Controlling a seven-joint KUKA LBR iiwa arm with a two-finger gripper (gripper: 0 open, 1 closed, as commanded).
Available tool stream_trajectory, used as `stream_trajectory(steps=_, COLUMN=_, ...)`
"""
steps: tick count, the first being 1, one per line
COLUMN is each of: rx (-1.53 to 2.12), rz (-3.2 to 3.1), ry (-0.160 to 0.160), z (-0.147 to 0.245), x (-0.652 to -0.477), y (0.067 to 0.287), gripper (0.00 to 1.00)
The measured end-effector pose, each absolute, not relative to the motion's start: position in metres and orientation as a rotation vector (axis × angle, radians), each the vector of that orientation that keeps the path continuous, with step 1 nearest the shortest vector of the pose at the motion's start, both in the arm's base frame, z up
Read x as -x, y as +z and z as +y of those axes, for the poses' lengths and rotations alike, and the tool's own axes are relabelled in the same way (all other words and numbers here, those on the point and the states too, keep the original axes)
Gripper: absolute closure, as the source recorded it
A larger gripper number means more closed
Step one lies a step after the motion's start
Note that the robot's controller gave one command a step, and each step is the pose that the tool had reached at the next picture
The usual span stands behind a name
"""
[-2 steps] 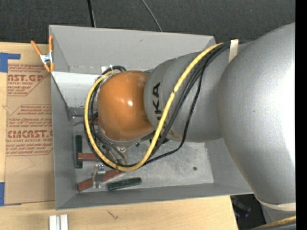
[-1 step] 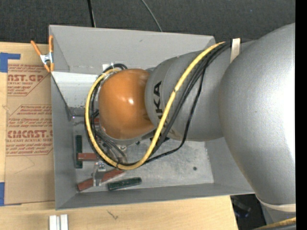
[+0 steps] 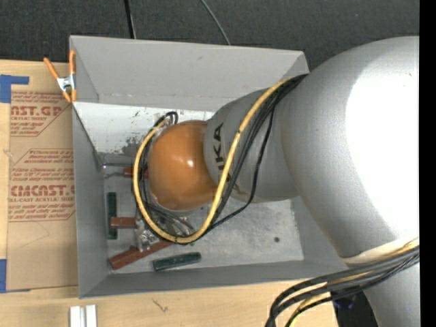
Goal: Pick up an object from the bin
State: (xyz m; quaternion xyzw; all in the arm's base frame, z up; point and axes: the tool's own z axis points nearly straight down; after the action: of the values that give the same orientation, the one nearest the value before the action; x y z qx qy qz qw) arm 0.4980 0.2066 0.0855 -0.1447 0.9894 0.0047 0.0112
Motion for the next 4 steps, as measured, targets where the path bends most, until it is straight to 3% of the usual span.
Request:
stream_trajectory(steps=1, rx=0.439, rz=3.057, ry=0.020, z=0.205, x=-0.506, y=0.087, gripper=0.00)
stream_trajectory(steps=2, rx=0.439, rz=3.057, ry=0.020, z=0.205, x=-0.506, y=0.087, gripper=0.00)
stream_trajectory(steps=3, rx=0.532, rz=3.092, ry=0.003, z=0.201, x=-0.534, y=0.095, gripper=0.00)
stream_trajectory(steps=4, rx=0.455, rz=3.108, ry=0.004, z=0.149, x=-0.558, y=0.132, gripper=0.00)
